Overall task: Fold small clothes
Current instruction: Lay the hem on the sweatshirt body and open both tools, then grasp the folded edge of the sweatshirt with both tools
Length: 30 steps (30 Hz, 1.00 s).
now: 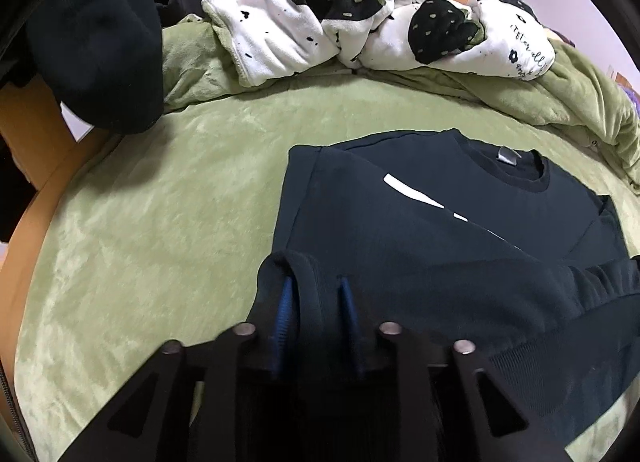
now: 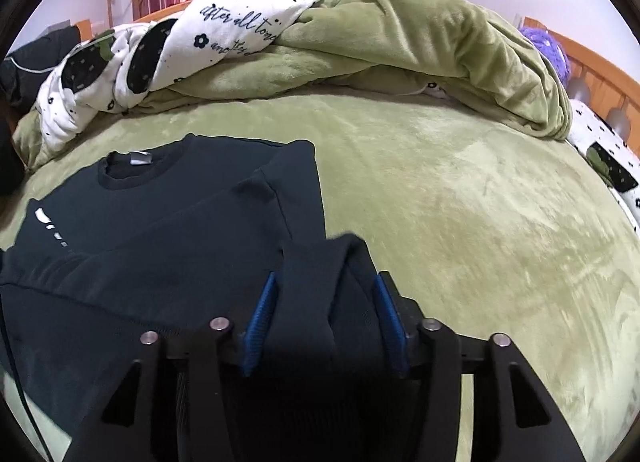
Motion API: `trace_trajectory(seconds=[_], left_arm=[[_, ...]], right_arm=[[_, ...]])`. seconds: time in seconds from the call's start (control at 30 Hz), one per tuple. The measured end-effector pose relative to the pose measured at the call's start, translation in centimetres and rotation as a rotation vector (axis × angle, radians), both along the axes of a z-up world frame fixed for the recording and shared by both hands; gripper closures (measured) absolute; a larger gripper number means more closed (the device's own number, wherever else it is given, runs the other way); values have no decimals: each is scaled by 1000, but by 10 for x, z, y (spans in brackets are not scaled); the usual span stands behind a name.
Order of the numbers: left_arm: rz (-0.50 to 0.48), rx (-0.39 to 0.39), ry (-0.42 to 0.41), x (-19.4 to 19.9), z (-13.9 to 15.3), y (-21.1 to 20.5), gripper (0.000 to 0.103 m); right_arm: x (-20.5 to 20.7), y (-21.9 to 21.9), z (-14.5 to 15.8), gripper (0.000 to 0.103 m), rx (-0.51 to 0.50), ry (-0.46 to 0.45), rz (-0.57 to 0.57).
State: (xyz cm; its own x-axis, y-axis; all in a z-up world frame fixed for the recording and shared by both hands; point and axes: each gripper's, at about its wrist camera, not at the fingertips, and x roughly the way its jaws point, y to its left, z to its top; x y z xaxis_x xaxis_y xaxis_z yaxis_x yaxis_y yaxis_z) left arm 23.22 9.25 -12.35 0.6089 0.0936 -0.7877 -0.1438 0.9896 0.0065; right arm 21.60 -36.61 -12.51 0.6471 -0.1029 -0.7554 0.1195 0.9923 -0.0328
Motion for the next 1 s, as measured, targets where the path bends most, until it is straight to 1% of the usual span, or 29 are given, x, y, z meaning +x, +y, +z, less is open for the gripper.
trace_trajectory(seconds=[0.1,0.13,0.17,0.2,0.33,0.47,0.57,0.63,0.7,0.77,0.83,1.0], left_arm=[[21,-16,-17,-17,8,8,51],[27,-23,-28,-28,13,12,47],[32,-24,-36,-36,17,15,41],[36,-26,-44,-44,20,19,39],[58,-18,-48,-78,24,34,39],[79,-72,-20,-106,12,53,39],[79,-110,-4,-113,-1,60,39],[71,-142,-9,-112,-5,62,39],[53,-193,-28,-109,-8,63,39],[37,-220,-22,-102,-12,62,39],[20,-216,-7,-91,-19,57,39],[-2,-197,57,-66,-41,40,39]], right_arm=[[-21,-5,9,42,16,-3,6],[-26,-6,12,40,20,-5,8],[-34,-8,15,38,24,-3,4],[-42,-10,17,38,24,2,-2],[-67,-15,19,38,28,16,-5],[-87,-20,11,38,43,29,-7],[-92,-22,0,38,45,48,-14],[-92,-26,-5,38,62,52,-24],[-89,-27,-9,38,82,54,-32],[-83,-29,-11,38,102,52,-42],[-75,-30,-15,37,109,57,-47],[-53,-28,-34,34,87,92,-44]])
